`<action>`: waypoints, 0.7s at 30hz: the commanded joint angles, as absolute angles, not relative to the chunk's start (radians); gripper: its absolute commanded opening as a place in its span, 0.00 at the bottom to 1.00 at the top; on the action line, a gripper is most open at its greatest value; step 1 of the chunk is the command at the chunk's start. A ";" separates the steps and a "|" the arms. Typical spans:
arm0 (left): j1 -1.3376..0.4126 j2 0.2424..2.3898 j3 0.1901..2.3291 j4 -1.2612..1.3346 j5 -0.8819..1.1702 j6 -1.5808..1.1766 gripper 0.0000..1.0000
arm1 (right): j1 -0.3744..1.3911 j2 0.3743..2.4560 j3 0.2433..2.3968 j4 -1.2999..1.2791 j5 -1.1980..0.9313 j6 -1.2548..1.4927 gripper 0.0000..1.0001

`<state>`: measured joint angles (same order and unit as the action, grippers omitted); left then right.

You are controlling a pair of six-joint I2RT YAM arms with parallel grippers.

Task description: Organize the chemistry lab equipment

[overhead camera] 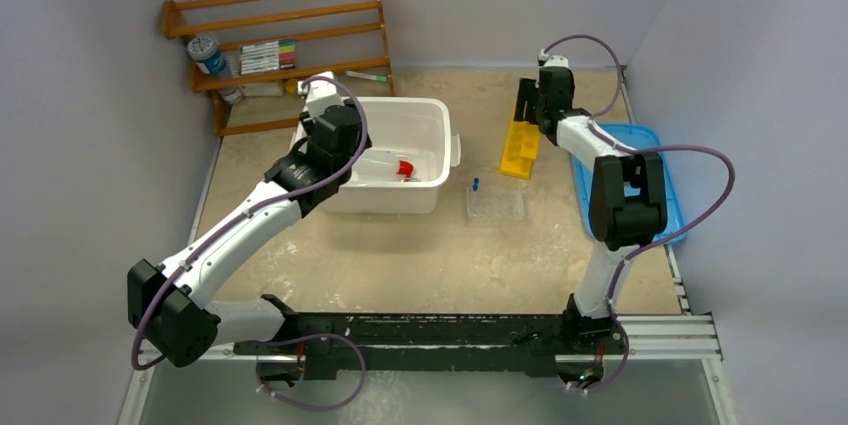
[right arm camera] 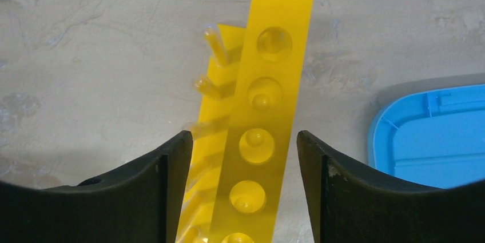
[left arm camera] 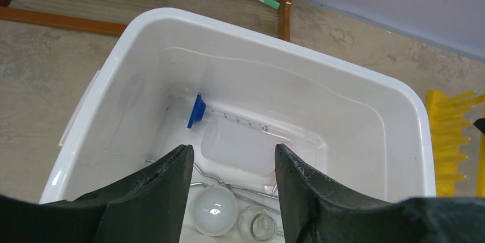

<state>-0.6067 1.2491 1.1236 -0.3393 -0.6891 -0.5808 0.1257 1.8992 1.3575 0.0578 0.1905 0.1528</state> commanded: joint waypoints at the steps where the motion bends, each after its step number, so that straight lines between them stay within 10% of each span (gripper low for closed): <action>1: -0.602 1.226 1.136 -0.326 -0.710 -0.558 0.54 | 0.143 1.871 1.407 0.082 0.156 0.116 0.71; 9: -0.601 1.260 1.157 -0.321 -0.695 -0.556 0.54 | 0.143 1.769 1.409 0.047 0.327 0.203 0.66; 15: -0.553 1.385 1.349 -0.280 -0.538 -0.577 0.54 | 0.156 1.642 1.311 0.094 0.245 0.203 0.08; 21: -0.548 1.604 1.603 -0.302 -0.364 -0.636 0.54 | 0.208 1.605 1.244 0.033 0.248 0.270 0.00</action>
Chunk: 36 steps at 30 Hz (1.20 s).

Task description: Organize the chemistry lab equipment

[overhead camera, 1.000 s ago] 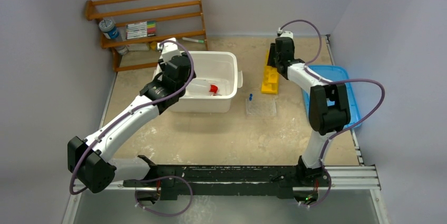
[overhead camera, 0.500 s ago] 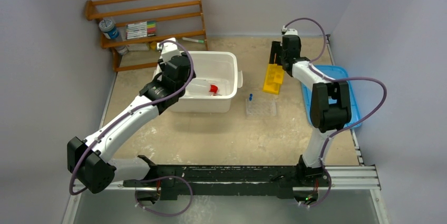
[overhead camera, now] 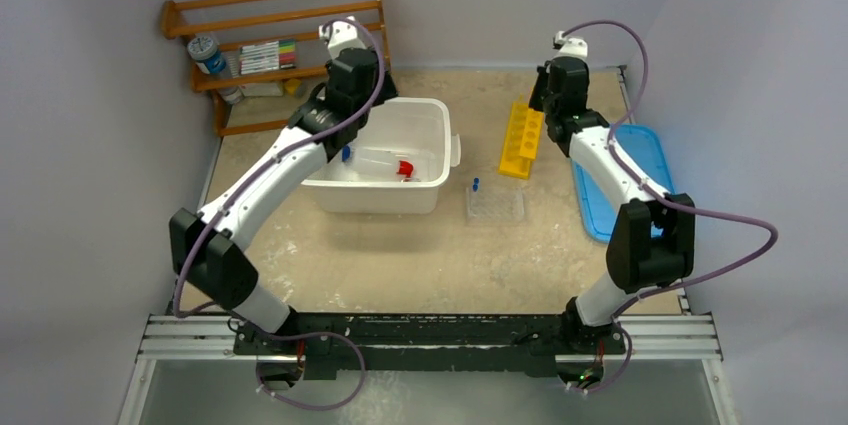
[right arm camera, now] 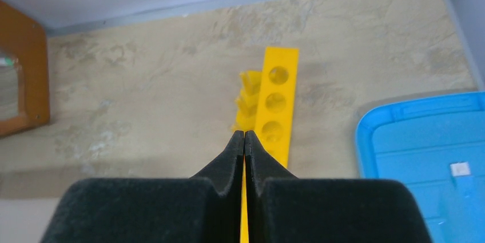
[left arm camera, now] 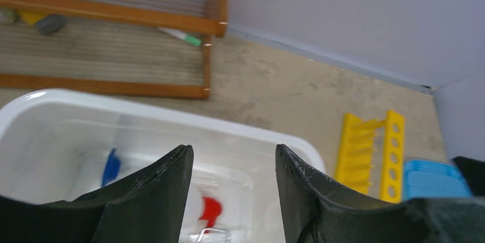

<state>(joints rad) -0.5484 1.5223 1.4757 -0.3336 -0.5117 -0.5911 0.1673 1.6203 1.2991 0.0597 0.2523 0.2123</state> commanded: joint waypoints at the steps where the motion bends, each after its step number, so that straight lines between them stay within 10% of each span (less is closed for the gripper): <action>1: -0.548 1.632 1.627 -0.290 -0.344 -0.647 0.54 | 0.220 1.592 1.223 0.037 0.242 0.287 0.00; 9: -0.548 1.862 1.828 -0.315 -0.219 -0.671 0.55 | 0.273 1.546 1.122 0.059 0.204 0.381 0.00; 36: -0.414 1.623 1.588 -0.301 -0.254 -0.642 0.56 | 0.227 1.619 1.086 -0.125 0.402 0.433 0.01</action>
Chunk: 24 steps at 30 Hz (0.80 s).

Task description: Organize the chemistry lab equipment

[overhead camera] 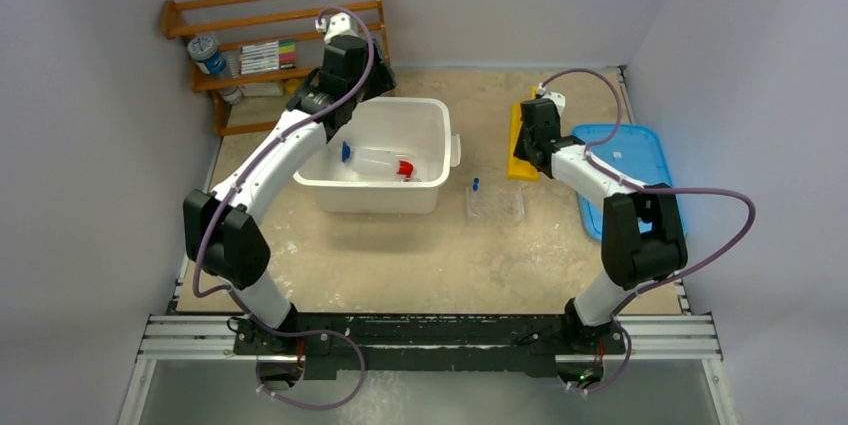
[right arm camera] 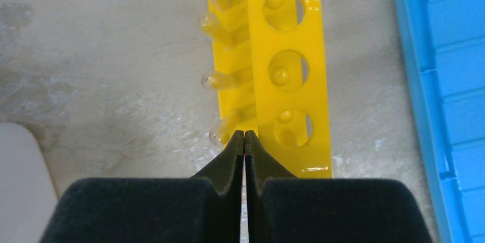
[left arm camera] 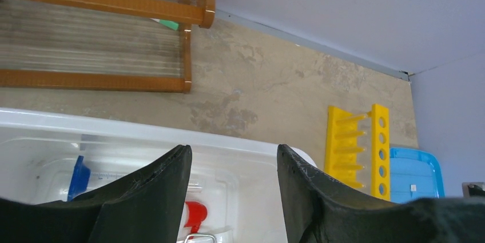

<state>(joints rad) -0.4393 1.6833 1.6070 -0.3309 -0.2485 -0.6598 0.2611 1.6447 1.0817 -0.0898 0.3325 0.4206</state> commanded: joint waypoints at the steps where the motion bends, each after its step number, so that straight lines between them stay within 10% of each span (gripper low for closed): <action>1: -0.412 1.619 1.587 -0.301 -0.250 -0.642 0.56 | 0.219 1.617 1.088 -0.127 0.410 0.430 0.01; 18: -0.410 1.591 1.574 -0.302 -0.237 -0.639 0.56 | 0.132 1.501 1.101 -0.126 0.325 0.330 0.06; 24: -0.410 1.572 1.573 -0.326 -0.227 -0.633 0.56 | 0.123 1.451 1.141 -0.057 0.212 0.313 0.31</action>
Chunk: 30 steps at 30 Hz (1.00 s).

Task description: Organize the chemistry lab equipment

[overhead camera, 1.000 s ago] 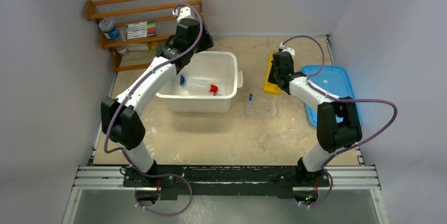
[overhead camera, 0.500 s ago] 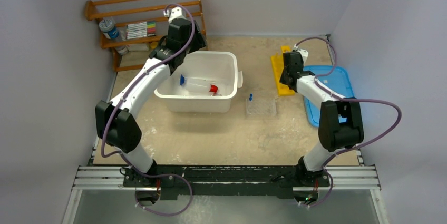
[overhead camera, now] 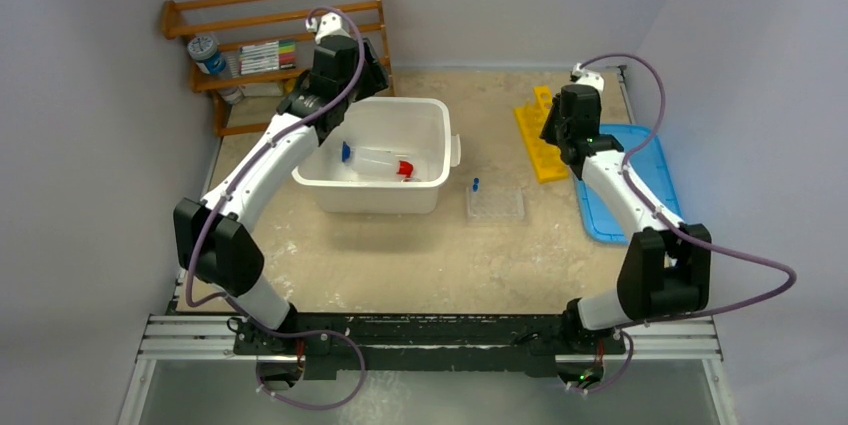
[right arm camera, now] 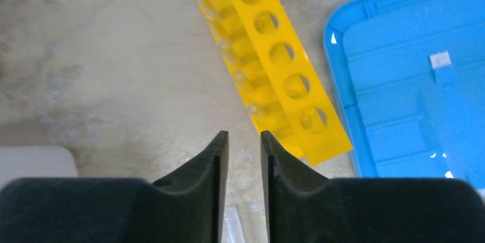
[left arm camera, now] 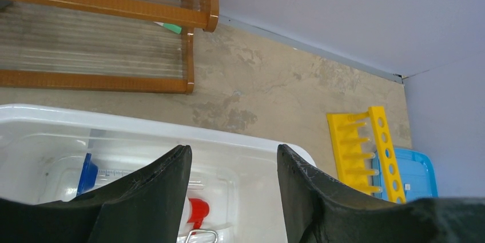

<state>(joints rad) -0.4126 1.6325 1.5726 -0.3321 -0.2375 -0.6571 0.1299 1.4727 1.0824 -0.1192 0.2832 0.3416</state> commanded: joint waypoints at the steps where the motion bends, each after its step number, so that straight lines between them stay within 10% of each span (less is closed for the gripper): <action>1: -0.410 1.567 1.573 -0.334 -0.228 -0.628 0.56 | 0.118 1.480 1.172 -0.059 0.219 0.313 0.40; 14: -0.392 1.512 1.510 -0.374 -0.267 -0.593 0.56 | 0.047 1.922 1.644 -0.100 0.260 0.276 0.77; 24: -0.376 1.512 1.485 -0.373 -0.257 -0.583 0.56 | 0.038 2.061 1.742 -0.090 0.238 0.335 0.65; 30: -0.373 1.508 1.467 -0.372 -0.259 -0.579 0.56 | 0.023 1.917 1.515 0.160 0.259 0.412 0.23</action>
